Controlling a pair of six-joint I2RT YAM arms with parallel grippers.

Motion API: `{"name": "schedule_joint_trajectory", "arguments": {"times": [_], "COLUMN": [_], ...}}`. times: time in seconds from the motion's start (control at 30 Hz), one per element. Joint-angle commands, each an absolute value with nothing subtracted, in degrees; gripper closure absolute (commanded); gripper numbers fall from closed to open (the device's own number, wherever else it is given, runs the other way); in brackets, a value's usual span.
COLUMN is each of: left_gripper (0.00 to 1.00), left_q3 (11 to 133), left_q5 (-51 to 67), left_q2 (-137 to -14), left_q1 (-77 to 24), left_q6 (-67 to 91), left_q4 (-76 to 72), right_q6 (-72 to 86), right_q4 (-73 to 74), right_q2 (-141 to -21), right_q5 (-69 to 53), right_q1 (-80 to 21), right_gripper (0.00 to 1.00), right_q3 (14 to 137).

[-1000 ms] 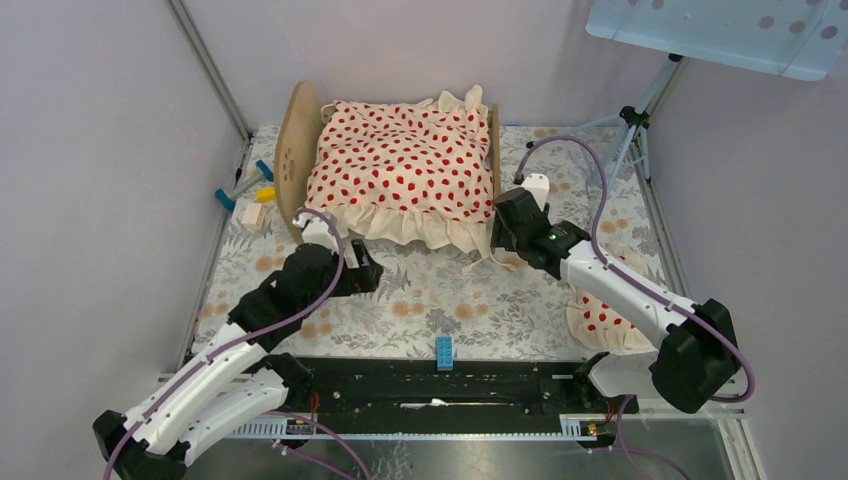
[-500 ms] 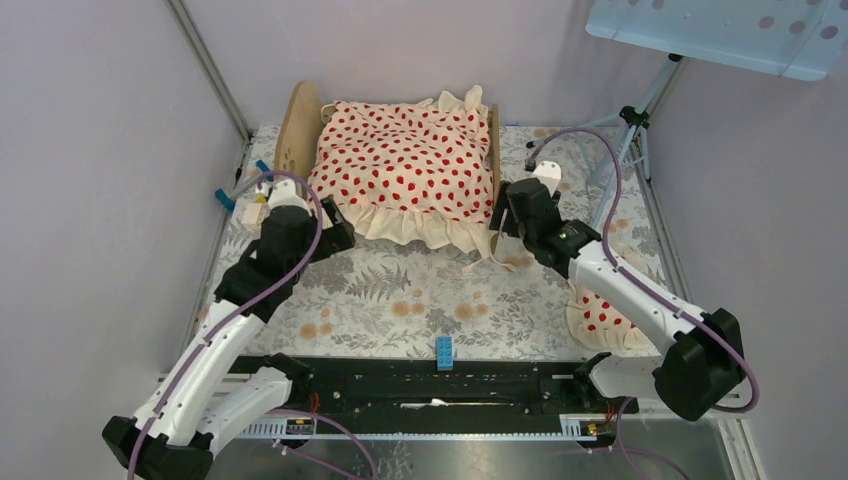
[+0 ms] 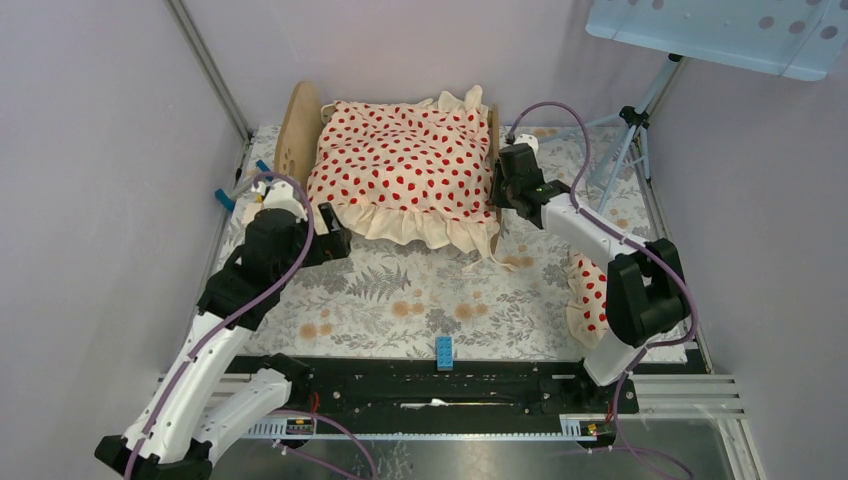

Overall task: Set up the pet bed
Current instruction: Adjust the bed frame at the center of the board.

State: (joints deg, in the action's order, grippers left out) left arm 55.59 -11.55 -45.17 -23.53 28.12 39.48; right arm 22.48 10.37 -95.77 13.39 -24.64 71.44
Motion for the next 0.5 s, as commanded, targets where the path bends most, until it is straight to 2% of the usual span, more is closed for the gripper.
{"name": "schedule_joint_trajectory", "arguments": {"times": [0.0,0.13,0.3,0.43,0.47], "left_gripper": [0.01,0.01,0.01,0.01,0.01], "left_q3": [58.3,58.9,59.2,59.8,60.0], "left_q5": [-10.6,-10.0,-9.5,-9.3,-9.2], "left_q2": [-42.9,-42.4,-41.8,-41.5,-41.5], "left_q1": [-23.2,-23.2,-23.2,-23.2,-23.2], "left_q6": [25.5,24.1,23.1,23.0,23.0], "left_q4": [41.5,43.5,45.4,46.9,47.3], "right_q6": [14.1,10.3,2.5,-3.6,-5.8], "right_q4": [6.6,1.0,3.1,2.1,1.4], "right_q2": [-94.3,-90.6,-87.4,-83.3,-82.3], "right_q5": [11.8,3.5,-3.9,-7.7,-9.3], "right_q1": [-23.4,-20.0,-17.1,-15.6,-15.4], "right_gripper": [0.71,0.92,0.89,1.0,1.0], "right_q3": [71.8,66.0,63.9,60.3,59.0]}}
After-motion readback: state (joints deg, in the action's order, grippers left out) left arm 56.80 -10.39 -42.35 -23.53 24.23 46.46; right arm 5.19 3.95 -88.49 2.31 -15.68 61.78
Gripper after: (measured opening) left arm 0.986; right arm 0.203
